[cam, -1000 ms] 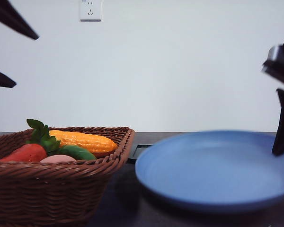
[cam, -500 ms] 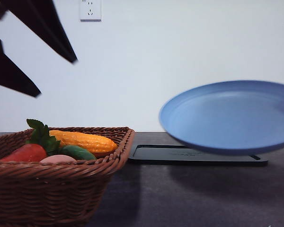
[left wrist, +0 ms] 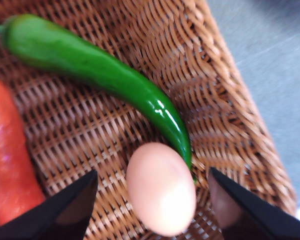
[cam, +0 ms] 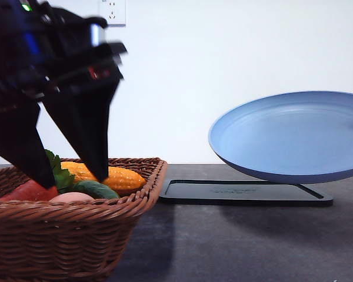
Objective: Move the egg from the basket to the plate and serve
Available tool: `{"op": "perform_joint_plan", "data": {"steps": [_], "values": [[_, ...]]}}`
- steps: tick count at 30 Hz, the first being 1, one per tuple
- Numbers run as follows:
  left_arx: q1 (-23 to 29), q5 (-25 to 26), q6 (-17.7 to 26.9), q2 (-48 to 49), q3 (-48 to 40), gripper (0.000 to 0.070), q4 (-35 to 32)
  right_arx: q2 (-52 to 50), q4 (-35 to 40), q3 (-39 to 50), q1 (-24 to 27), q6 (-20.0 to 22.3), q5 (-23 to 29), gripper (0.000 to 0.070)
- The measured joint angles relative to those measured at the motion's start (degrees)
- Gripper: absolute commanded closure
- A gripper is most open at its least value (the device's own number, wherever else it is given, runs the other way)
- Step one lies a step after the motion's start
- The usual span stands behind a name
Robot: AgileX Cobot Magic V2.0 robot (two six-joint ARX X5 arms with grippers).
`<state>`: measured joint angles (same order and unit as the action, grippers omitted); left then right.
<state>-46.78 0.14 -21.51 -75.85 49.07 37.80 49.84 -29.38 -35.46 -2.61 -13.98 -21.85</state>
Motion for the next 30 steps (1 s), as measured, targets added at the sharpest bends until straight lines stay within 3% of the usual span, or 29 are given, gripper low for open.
{"op": "perform_joint_plan", "data": {"steps": [16, 26, 30], "values": [[0.0, 2.56, 2.05, -5.25, 0.14, 0.0266, -0.57, 0.0, 0.1, 0.0, 0.06, 0.0, 0.0, 0.07], [0.0, 3.46, 2.48, -5.25, 0.14, 0.0348, 0.36, 0.0, 0.1, 0.0, 0.06, 0.0, 0.0, 0.07], [0.0, 4.23, 2.49, -5.25, 0.14, 0.0439, 0.53, 0.0, 0.1, 0.0, 0.06, 0.0, 0.0, 0.07]]}}
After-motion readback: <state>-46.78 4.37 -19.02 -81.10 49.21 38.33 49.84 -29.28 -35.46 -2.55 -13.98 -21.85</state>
